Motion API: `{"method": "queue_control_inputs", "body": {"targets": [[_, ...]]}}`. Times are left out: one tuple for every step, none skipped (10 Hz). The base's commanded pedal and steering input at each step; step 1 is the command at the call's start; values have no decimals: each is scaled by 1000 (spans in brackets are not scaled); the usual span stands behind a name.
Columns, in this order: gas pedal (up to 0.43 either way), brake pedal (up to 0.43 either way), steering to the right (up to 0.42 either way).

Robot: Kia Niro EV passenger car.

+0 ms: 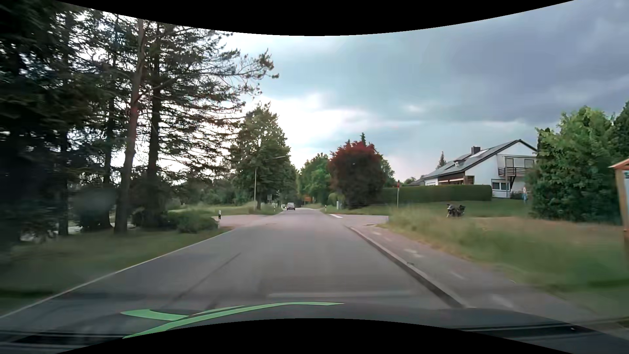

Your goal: Follow the waypoints while adhering to traffic rules and regulations

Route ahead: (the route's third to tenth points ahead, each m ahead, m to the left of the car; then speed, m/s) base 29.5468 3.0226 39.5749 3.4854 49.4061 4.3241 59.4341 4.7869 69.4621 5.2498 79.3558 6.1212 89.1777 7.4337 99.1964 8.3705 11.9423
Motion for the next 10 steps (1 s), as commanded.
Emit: {"method": "queue_control_inputs", "body": {"targets": [[59,0,4],[59,0,4],[59,0,4],[59,0,4],[59,0,3],[59,0,3],[59,0,2],[59,0,2],[59,0,2],[59,0,2]]}}
